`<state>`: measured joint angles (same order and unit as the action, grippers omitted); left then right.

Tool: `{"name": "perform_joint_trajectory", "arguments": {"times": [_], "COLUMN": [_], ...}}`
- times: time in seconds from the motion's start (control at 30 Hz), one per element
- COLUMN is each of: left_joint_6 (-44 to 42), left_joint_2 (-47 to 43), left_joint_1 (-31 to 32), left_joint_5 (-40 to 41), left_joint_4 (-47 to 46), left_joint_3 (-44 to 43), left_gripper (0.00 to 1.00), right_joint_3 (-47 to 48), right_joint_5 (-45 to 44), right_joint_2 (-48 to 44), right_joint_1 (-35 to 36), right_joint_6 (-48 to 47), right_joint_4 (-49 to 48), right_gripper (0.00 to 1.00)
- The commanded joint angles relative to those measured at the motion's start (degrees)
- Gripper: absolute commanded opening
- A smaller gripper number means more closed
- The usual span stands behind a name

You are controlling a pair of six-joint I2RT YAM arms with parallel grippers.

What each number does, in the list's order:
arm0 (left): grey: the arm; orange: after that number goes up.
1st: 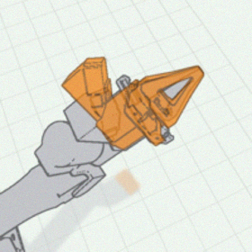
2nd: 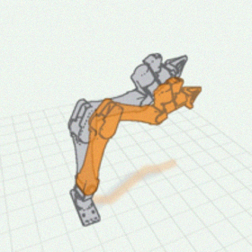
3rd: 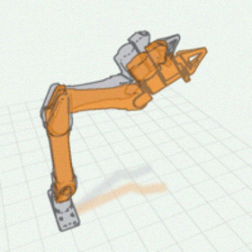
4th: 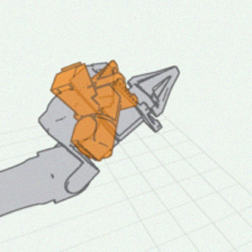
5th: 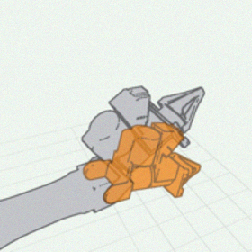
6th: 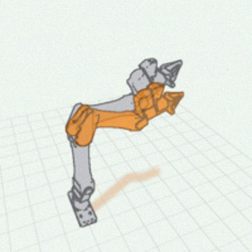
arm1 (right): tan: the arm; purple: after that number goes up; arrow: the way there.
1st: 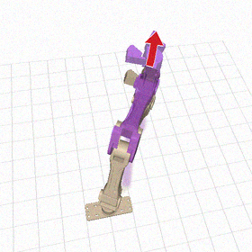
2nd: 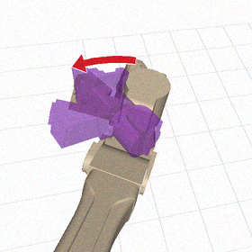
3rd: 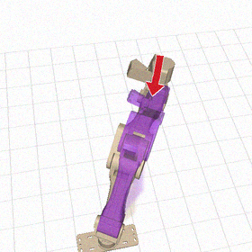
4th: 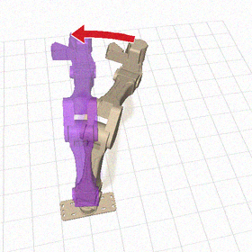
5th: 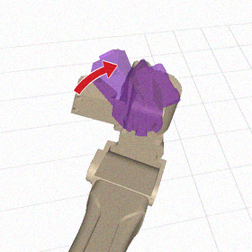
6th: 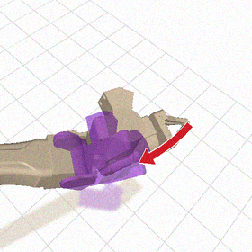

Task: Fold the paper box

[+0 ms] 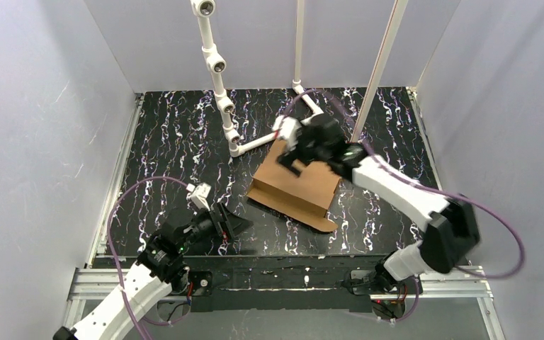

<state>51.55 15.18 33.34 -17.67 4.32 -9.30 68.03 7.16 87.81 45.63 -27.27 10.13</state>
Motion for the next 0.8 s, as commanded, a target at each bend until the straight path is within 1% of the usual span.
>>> {"name": "perform_joint_trajectory", "arguments": {"times": [0.0, 0.07, 0.1, 0.13, 0.17, 0.2, 0.23, 0.27, 0.3, 0.33, 0.43, 0.5, 0.63, 0.77], "left_joint_6": [-11.8, -17.1, -19.3, -22.0, -26.5, -29.4, -32.9, -36.2, -40.0, -43.3, -51.9, -56.0, -58.5, -59.3], "left_joint_2": [7.7, 11.5, 13.1, 14.8, 16.8, 18.2, 19.6, 21.1, 22.7, 24.6, 31.0, 35.3, 42.0, 44.3], "left_joint_1": [3.5, 8.8, 11.2, 13.8, 16.6, 19.2, 22.0, 24.6, 27.1, 29.7, 35.6, 38.1, 41.2, 43.3], "left_joint_5": [-2.7, 1.5, 3.5, 5.6, 7.8, 9.7, 11.5, 13.1, 14.9, 16.5, 21.9, 23.9, 26.6, 29.4], "left_joint_4": [-7.3, -7.7, -8.3, -9.1, -10.5, -12.3, -14.7, -17.3, -19.6, -21.8, -28.2, -31.2, -34.6, -37.9], "left_joint_3": [-5.3, -7.5, -8.4, -9.2, -9.7, -9.9, -9.7, -9.4, -9.2, -9.0, -9.0, -9.3, -10.6, -9.8], "left_gripper": [0.88, 0.88, 0.88, 0.87, 0.87, 0.86, 0.87, 0.86, 0.87, 0.87, 0.89, 0.89, 0.90, 0.90], "right_joint_3": [-4.1, -9.3, -11.8, -13.7, -15.2, -16.2, -16.8, -17.1, -17.0, -16.9, -17.9, -18.5, -17.7, -15.9], "right_joint_5": [10.1, 1.8, -0.9, -1.7, -1.5, -0.9, -0.8, -1.9, -3.2, -4.3, -6.8, -6.9, -3.4, -0.4], "right_joint_2": [-11.5, -14.3, -15.3, -16.1, -16.4, -16.3, -15.7, -14.8, -13.6, -12.5, -10.4, -8.8, -5.3, -1.7], "right_joint_1": [-10.8, -13.7, -15.3, -17.9, -20.7, -23.9, -27.3, -28.9, -30.1, -30.7, -31.6, -32.0, -32.5, -32.5], "right_joint_6": [-8.0, -9.6, -8.8, -7.8, -6.2, -5.0, -4.4, -4.3, -4.5, -5.4, -8.2, -9.5, -13.0, -15.6], "right_joint_4": [9.9, 7.6, 5.0, 3.1, 1.6, 0.1, -0.9, -1.4, -1.6, -1.6, -3.3, -4.8, -4.1, -3.1], "right_gripper": [0.98, 0.98, 0.99, 0.97, 0.89, 0.78, 0.63, 0.46, 0.34, 0.28, 0.21, 0.20, 0.18, 0.18]}}
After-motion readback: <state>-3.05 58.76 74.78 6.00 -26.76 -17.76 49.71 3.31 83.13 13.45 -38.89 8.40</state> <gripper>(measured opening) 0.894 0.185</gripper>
